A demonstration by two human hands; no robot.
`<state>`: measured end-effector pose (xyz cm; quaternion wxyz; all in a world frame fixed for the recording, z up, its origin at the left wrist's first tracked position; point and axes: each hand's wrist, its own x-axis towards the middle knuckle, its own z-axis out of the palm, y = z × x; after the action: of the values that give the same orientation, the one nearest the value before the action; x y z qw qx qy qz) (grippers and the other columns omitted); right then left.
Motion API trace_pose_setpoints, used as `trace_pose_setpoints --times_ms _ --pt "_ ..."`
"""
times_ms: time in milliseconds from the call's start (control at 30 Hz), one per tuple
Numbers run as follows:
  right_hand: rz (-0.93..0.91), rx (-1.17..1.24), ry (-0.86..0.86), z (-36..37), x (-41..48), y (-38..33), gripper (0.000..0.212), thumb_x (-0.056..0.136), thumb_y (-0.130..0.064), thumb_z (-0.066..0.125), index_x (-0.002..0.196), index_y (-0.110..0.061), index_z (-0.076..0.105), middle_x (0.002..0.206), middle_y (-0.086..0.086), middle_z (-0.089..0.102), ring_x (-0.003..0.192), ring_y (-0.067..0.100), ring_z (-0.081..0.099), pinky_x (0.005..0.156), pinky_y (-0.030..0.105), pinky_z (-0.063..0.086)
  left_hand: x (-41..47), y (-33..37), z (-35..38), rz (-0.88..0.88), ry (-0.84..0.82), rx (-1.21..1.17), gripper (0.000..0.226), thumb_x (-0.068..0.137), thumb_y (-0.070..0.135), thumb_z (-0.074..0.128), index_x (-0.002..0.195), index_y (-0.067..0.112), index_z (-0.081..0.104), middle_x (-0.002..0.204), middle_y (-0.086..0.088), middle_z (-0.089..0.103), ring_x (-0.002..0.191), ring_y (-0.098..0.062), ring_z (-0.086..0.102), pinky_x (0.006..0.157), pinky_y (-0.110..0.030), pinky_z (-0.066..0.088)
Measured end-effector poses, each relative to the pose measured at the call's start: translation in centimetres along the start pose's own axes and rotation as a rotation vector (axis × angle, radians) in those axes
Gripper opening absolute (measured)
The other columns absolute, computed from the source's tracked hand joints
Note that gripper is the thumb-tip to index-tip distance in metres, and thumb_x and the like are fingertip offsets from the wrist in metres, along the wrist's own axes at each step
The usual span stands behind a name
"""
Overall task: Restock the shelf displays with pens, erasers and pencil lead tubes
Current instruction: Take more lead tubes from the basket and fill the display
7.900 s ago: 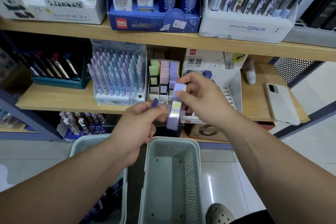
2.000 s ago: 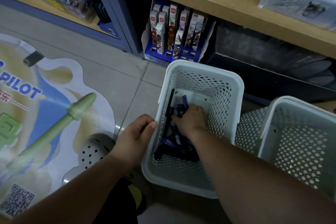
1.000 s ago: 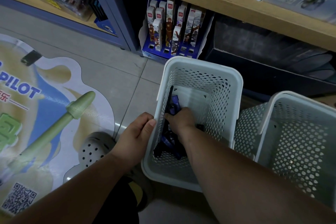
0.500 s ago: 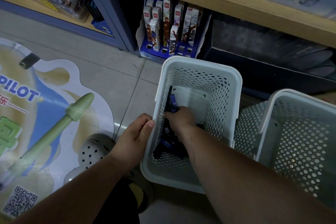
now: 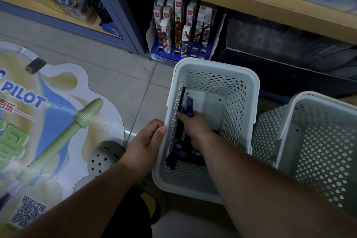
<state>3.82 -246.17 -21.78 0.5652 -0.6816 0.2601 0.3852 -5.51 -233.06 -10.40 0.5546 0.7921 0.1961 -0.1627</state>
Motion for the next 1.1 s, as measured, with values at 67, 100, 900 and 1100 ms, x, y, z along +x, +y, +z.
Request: trace_pose_setpoints --times_ms 67,100,900,1100 --pt "-0.001 0.026 -0.007 0.1 0.1 -0.2 0.015 0.093 -0.036 0.069 0.101 -0.023 0.067 0.099 0.004 0.073 0.093 0.025 0.069 0.083 0.040 0.058 0.0 0.0 0.0 -0.001 0.002 -0.005 0.022 0.105 0.027 0.042 0.091 0.016 0.055 0.083 0.001 0.058 0.069 -0.001 0.051 0.064 -0.015 0.042" --pt "-0.002 0.028 -0.011 0.0 0.1 -0.3 0.019 0.094 -0.037 0.068 0.104 -0.021 0.068 0.099 0.003 0.073 0.093 0.025 0.068 0.081 0.037 0.057 0.0 0.0 0.0 0.000 0.003 0.002 0.022 0.105 0.027 0.042 0.090 0.016 0.055 0.083 0.001 0.057 0.069 -0.001 0.051 0.064 -0.015 0.041" --pt "-0.076 -0.007 -0.057 -0.6 -1.9 -1.6 0.023 0.086 -0.023 0.075 0.105 -0.014 0.068 0.095 0.008 0.075 0.088 0.029 0.073 0.085 0.051 0.060 0.2 -0.4 0.0 -0.012 0.011 0.039 0.024 0.105 0.030 0.043 0.088 0.016 0.053 0.082 -0.016 0.056 0.068 -0.009 0.048 0.062 -0.024 0.041" --pt "-0.037 0.014 -0.099 -1.0 -2.0 -2.3 0.023 0.081 -0.025 0.077 0.099 -0.013 0.069 0.083 0.008 0.074 0.074 0.030 0.071 0.073 0.049 0.061 0.2 -0.2 -0.1 -0.025 0.001 0.057 0.025 0.105 0.032 0.043 0.088 0.017 0.053 0.080 -0.011 0.056 0.068 -0.007 0.047 0.062 -0.022 0.041"
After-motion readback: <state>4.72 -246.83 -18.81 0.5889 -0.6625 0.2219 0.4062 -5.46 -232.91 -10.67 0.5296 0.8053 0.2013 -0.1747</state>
